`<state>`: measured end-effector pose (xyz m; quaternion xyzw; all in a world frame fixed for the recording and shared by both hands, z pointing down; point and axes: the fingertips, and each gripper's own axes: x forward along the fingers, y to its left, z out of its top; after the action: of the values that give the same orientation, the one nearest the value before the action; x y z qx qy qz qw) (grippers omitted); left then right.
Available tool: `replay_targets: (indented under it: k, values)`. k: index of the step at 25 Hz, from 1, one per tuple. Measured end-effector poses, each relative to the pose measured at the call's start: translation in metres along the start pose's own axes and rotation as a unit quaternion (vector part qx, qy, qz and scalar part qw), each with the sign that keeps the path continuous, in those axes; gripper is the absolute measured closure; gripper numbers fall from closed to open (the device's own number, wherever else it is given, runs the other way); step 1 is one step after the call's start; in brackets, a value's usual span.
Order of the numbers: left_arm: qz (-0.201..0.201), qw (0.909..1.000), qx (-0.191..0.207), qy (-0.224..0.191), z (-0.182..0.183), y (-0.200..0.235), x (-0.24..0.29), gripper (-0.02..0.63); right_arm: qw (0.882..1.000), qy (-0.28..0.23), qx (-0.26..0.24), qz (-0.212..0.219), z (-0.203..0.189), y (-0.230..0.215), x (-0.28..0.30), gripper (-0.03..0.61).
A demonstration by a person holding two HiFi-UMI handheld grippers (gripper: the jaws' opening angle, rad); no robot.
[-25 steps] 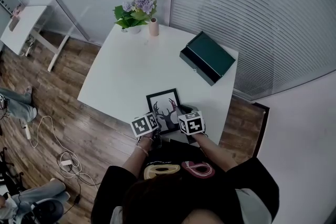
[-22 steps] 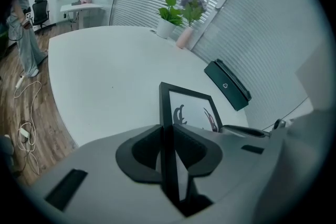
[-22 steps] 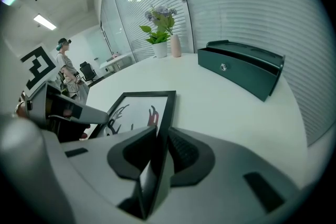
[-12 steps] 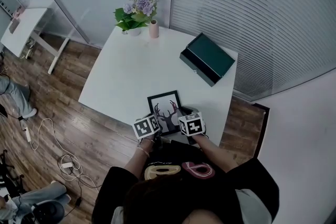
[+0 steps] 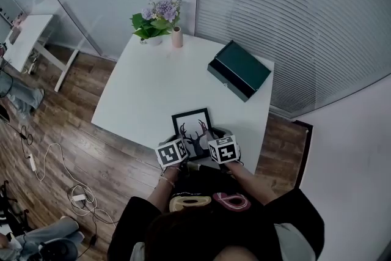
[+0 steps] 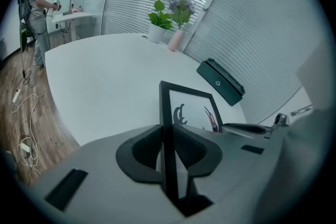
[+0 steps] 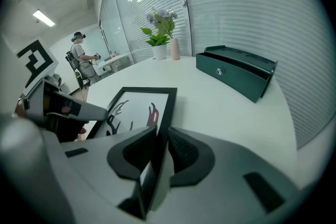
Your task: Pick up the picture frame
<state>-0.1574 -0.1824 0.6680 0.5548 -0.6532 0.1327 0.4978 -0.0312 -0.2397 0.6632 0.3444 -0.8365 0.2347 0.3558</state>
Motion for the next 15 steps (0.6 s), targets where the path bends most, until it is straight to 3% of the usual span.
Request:
replay_targets:
  k: [15]
  values:
    - [-0.029,0.9980,0.047,-0.031,0.016,-0.024,-0.017,0.534,0.998,-0.041,0.005,-0.039,0.013,-0.006,-0.027,0.500]
